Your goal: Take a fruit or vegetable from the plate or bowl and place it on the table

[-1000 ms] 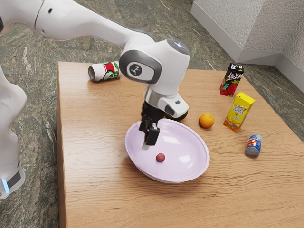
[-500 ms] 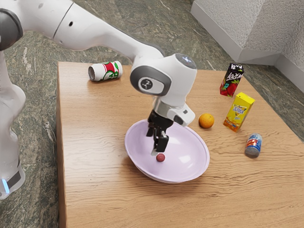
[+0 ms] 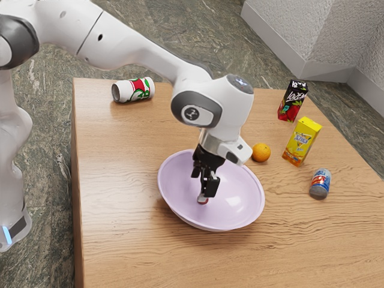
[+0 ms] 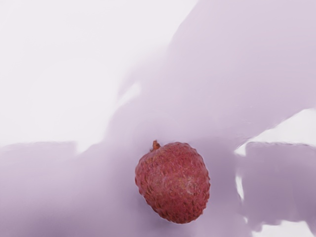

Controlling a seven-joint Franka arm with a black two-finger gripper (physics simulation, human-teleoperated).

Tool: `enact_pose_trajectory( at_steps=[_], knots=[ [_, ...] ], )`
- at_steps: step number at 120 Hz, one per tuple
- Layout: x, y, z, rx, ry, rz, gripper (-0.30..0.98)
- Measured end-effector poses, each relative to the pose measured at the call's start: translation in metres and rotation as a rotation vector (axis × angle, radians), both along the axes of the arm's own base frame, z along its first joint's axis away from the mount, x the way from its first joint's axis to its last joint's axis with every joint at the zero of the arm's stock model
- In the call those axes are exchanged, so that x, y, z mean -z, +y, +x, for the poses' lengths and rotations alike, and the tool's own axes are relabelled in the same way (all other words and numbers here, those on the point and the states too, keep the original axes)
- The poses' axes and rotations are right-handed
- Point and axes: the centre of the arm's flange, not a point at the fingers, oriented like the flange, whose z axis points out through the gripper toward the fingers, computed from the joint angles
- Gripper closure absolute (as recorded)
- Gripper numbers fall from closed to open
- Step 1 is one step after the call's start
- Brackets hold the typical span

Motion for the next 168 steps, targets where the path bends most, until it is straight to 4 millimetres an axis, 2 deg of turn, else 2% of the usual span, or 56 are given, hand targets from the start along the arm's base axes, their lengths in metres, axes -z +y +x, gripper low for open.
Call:
enact_pose_trajectory(
  at_steps=[75,105,143,168],
  knots=[
    [0.021,-0.009,0.006,0.006,0.027,0.007,0.03],
    [0.022,-0.006,0.009,-0.001,0.022,0.005,0.06],
    [0.025,0.006,0.015,-0.024,0.02,0.005,0.25],
    [0.028,0.005,0.015,-0.019,0.023,0.008,0.4]
  ],
)
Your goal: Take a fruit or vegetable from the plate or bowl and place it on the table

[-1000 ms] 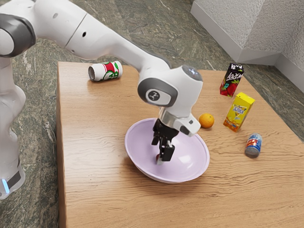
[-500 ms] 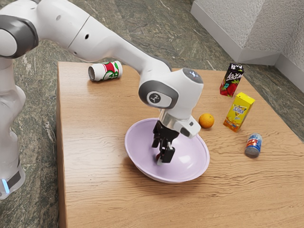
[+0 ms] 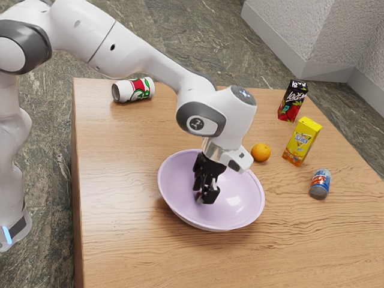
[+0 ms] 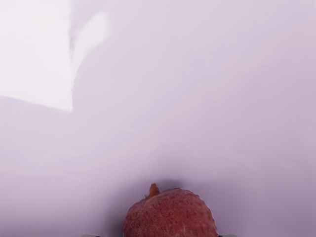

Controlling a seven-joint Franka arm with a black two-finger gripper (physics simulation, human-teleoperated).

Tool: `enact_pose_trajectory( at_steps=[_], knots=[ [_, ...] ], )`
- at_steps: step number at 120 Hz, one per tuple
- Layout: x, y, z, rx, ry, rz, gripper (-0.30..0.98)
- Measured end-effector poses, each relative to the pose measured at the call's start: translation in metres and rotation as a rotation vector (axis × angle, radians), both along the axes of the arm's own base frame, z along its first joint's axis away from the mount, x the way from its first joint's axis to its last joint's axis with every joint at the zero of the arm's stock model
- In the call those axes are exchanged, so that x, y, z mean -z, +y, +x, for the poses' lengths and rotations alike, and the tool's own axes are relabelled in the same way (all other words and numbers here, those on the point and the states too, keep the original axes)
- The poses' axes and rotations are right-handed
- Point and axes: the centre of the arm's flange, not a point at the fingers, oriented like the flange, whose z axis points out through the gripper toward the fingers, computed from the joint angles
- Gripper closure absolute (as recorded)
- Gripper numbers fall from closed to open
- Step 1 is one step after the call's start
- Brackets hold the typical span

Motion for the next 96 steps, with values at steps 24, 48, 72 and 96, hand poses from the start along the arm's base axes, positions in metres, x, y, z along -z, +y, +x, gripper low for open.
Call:
enact_pose_trajectory(
  at_steps=[24,48,72,96],
  knots=[
    [0.0,-0.006,-0.001,0.019,-0.004,0.006,0.53],
    [-0.004,-0.005,0.0,0.027,-0.011,0.008,0.55],
    [-0.048,0.025,0.007,-0.01,-0.065,-0.011,0.57],
    [-0.059,0.075,0.021,-0.079,-0.065,-0.009,0.57]
  ],
)
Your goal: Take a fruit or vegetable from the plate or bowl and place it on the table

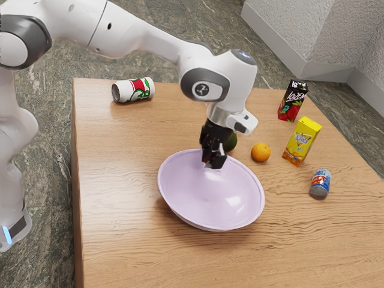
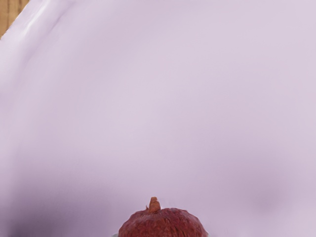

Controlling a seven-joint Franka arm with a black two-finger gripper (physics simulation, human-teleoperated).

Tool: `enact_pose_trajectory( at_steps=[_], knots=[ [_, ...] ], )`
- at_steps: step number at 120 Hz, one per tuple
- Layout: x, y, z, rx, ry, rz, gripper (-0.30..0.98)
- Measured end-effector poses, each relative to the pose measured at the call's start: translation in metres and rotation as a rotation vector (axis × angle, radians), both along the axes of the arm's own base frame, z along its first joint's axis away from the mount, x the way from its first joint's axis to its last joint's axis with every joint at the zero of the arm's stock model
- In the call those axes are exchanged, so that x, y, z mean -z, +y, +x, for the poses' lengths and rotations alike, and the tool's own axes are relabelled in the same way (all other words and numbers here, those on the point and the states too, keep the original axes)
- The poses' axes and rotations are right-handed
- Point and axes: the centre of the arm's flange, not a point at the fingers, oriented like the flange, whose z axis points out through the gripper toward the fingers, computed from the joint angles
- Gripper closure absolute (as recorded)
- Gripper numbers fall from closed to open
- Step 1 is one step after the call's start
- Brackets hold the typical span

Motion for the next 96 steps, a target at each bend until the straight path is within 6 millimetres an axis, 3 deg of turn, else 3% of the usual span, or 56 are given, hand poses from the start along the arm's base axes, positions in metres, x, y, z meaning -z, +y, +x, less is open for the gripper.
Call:
enact_pose_trajectory(
  at_steps=[16,31,40,52,64,72,80,96],
  knots=[
    [-0.002,0.042,0.003,-0.062,0.017,0.0,0.57],
    [-0.044,0.094,0.002,-0.135,-0.001,-0.012,0.57],
    [-0.056,0.166,-0.007,-0.255,0.01,-0.012,0.57],
    [-0.05,0.279,-0.037,-0.463,0.053,-0.006,0.57],
    [-0.041,0.344,-0.066,-0.592,0.089,-0.004,0.57],
    [-0.039,0.368,-0.08,-0.639,0.1,-0.007,0.57],
    [-0.039,0.379,-0.087,-0.662,0.106,-0.01,0.57],
    [-0.039,0.366,-0.081,-0.631,0.114,-0.011,0.57]
  ],
)
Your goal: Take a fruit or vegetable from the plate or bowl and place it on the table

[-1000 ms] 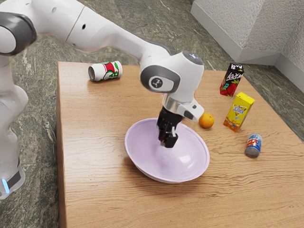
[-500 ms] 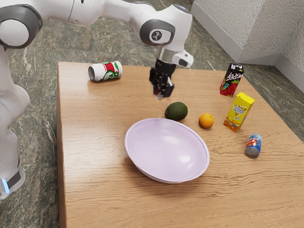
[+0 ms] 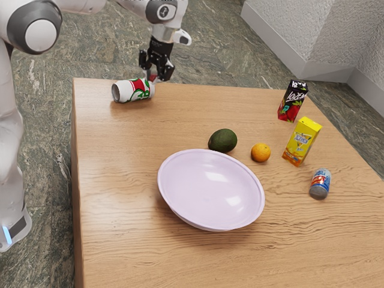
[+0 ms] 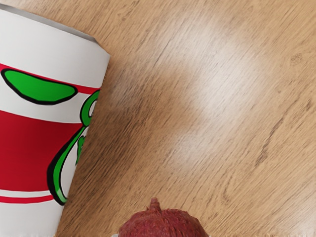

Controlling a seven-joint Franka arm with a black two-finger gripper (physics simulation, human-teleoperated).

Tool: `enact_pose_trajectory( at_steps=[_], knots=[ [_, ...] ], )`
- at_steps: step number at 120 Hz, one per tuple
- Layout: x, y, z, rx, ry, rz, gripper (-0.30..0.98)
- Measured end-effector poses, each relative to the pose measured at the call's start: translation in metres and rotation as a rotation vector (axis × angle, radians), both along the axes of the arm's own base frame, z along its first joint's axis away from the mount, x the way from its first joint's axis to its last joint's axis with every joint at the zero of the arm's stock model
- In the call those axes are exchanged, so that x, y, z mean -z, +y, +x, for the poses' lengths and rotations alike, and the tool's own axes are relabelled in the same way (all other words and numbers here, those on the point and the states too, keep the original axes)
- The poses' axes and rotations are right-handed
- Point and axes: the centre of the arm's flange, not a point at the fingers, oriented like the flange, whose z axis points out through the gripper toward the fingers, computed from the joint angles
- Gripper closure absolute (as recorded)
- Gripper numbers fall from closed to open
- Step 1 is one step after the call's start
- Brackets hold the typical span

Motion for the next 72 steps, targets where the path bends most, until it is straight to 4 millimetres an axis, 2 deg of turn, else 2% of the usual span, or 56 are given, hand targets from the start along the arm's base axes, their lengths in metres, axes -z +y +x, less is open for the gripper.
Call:
enact_pose_trajectory(
  at_steps=[11,24,39,55,65,72],
  knots=[
    [0.0,-0.035,0.018,0.074,0.003,-0.002,0.57],
    [0.0,-0.097,0.044,0.201,0.004,-0.003,0.57],
    [0.007,-0.176,0.068,0.347,0.017,-0.006,0.26],
    [0.007,-0.259,0.078,0.502,0.015,-0.002,0.1],
    [-0.005,-0.312,0.08,0.601,-0.013,0.006,0.05],
    [-0.034,-0.348,0.082,0.67,-0.064,0.022,0.04]
  ],
)
